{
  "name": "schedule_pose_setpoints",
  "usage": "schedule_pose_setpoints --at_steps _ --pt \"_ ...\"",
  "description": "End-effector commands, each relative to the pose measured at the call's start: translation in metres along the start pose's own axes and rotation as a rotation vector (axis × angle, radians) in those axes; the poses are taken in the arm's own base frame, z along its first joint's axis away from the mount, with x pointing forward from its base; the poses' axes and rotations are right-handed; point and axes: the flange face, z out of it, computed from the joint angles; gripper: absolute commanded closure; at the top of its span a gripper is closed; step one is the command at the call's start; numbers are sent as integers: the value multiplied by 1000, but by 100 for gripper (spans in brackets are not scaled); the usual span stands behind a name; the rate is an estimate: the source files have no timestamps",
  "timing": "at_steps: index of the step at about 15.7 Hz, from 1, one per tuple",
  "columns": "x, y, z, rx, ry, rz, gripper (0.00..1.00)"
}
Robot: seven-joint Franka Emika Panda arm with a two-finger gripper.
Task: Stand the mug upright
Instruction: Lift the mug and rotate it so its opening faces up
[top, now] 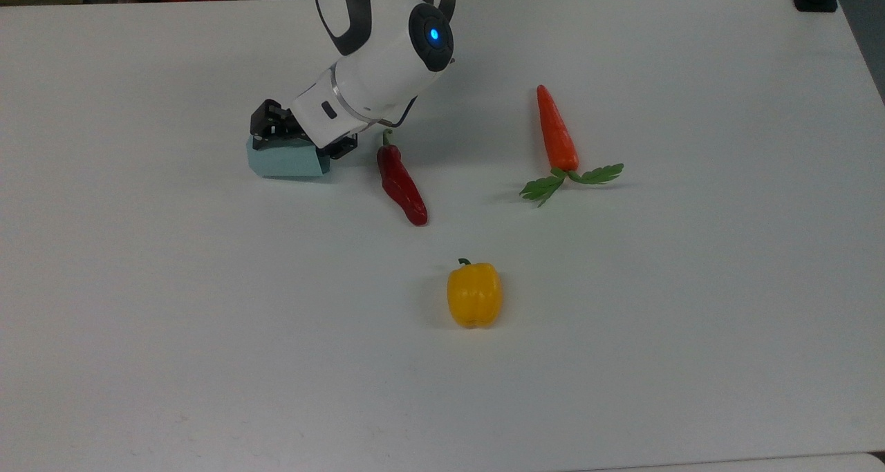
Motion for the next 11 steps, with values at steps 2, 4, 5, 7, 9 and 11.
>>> schedule_pose_setpoints --at_steps 2,4,5,7,9,11 --pt "-13 -4 9 5 -19 -15 100" --pt "-13 -1 8 7 -18 -14 100" --pt "-13 4 9 10 -21 -4 100" --pt "-14 12 10 17 -24 10 100" --pt "-15 18 9 29 -29 16 100" --pt "-17 29 3 52 -26 7 100"
